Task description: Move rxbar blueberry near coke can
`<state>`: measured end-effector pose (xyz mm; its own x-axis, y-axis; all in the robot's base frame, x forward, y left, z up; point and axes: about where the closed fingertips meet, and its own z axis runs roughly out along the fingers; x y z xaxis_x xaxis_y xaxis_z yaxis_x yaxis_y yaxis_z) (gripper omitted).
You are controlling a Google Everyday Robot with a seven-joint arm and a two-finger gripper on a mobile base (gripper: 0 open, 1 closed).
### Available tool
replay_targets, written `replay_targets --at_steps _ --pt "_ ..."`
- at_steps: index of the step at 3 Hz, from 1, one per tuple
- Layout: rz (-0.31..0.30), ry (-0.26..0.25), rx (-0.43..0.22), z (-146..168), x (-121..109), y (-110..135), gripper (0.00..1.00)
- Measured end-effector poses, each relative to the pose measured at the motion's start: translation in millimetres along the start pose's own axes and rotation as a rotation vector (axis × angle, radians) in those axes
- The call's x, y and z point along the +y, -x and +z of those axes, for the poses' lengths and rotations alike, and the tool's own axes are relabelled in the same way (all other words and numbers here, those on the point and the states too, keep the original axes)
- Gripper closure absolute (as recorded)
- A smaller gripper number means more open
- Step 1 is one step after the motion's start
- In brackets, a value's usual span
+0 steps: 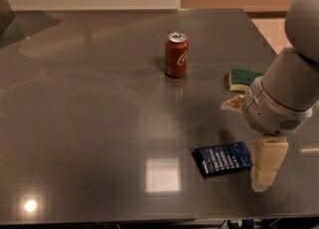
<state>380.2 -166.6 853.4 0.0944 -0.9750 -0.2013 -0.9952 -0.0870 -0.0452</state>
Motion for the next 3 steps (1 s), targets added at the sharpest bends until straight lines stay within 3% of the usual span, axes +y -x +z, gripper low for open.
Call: replay_targets --at_steps 3 --pt "-0.028 0.037 -0.019 19.3 4.4 -0.1 0.0"
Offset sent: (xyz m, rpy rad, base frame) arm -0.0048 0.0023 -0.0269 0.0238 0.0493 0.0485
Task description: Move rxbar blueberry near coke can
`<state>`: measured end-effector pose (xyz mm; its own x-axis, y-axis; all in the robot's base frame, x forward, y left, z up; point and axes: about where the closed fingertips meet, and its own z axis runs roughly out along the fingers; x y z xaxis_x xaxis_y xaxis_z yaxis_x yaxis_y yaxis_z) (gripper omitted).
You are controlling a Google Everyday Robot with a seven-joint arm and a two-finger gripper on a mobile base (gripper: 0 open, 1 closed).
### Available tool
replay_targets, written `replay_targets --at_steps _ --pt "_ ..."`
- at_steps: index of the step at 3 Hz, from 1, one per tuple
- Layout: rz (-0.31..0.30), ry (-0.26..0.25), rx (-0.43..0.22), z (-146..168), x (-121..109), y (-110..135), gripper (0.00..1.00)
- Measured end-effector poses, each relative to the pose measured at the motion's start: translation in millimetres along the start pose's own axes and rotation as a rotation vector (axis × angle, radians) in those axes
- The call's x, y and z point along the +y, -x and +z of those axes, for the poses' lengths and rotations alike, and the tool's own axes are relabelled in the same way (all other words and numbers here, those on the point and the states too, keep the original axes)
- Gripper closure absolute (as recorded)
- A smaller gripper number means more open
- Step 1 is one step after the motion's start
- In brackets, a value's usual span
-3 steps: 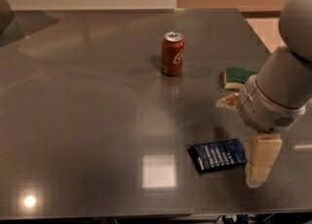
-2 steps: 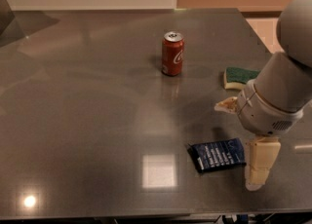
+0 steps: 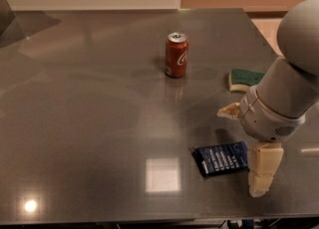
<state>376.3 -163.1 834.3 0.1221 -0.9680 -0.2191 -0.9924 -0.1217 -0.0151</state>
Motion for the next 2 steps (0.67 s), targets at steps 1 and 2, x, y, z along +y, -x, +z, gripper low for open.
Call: replay_targets --at_steps 1,2 --pt "-0.001 0.009 0.015 6.1 0.5 0.0 0.16" --pt "-0.008 0.022 0.033 12.1 2.8 0.8 0.4"
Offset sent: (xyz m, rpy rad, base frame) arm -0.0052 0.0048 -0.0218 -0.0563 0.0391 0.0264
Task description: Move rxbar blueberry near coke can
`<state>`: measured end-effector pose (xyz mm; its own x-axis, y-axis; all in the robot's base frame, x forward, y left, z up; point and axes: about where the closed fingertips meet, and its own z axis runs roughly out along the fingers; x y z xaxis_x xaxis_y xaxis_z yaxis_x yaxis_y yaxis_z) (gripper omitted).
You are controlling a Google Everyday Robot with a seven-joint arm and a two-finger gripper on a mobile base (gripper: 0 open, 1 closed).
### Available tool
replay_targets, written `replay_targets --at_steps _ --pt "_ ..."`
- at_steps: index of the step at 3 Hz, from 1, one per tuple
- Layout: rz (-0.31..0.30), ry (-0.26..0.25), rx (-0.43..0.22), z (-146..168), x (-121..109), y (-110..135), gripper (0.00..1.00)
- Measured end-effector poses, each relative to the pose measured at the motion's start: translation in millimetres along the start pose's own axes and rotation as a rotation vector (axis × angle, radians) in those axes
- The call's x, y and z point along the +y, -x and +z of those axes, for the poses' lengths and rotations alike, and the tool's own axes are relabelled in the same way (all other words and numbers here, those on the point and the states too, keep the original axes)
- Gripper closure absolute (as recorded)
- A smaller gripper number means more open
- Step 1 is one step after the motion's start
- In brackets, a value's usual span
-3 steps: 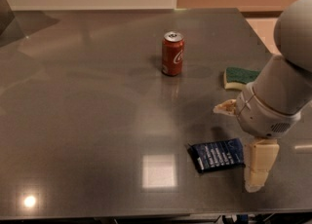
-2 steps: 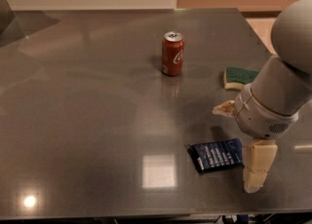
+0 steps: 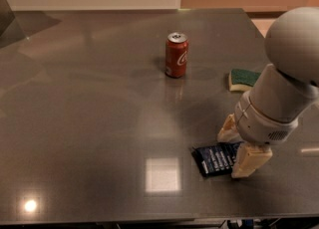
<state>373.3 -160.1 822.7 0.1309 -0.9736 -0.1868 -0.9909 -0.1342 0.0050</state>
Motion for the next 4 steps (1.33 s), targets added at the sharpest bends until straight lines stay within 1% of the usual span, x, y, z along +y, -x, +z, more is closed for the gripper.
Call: replay_targets --at_steps 2,3,4 --pt "-0.005 0.007 0.01 -1.3 1.4 1.4 0.87" --pt "0.042 -0.02 0.016 -16.9 -12.9 7.9 1.0" --pt "0.094 -0.056 0.019 -38.5 -41.6 21.0 1.0"
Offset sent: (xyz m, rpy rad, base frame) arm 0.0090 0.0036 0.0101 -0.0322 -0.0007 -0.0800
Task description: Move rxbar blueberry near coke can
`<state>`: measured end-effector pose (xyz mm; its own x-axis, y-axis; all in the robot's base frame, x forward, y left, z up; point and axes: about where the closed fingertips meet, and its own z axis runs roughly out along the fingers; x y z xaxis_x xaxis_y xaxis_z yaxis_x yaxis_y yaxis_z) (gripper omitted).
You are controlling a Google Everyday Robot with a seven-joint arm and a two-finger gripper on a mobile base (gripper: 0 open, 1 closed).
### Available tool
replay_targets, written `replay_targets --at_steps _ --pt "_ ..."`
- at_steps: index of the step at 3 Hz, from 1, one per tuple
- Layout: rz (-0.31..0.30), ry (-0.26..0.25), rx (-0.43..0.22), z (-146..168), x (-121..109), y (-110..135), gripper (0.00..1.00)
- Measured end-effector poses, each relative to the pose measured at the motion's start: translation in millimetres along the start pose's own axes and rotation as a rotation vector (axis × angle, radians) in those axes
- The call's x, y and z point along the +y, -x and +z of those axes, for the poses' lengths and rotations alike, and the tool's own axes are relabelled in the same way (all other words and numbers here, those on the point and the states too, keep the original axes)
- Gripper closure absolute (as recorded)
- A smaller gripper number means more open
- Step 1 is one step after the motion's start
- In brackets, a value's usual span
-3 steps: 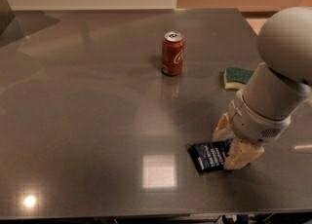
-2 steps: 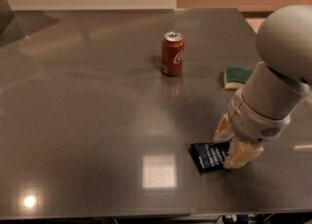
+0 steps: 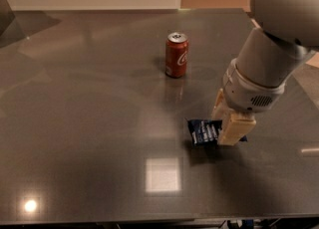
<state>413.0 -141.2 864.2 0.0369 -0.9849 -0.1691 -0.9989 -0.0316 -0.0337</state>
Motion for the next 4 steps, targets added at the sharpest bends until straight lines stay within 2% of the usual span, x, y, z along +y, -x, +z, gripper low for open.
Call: replay_targets --at_steps 2,3,4 --pt "0.078 -0.057 -0.004 -9.0 -68.3 25.1 1.0" --pt "0.138 -0.092 0.009 -1.9 -112.2 18.3 1.0" --pt "0.174 -0.119 0.023 6.3 -145.6 8.8 0.84"
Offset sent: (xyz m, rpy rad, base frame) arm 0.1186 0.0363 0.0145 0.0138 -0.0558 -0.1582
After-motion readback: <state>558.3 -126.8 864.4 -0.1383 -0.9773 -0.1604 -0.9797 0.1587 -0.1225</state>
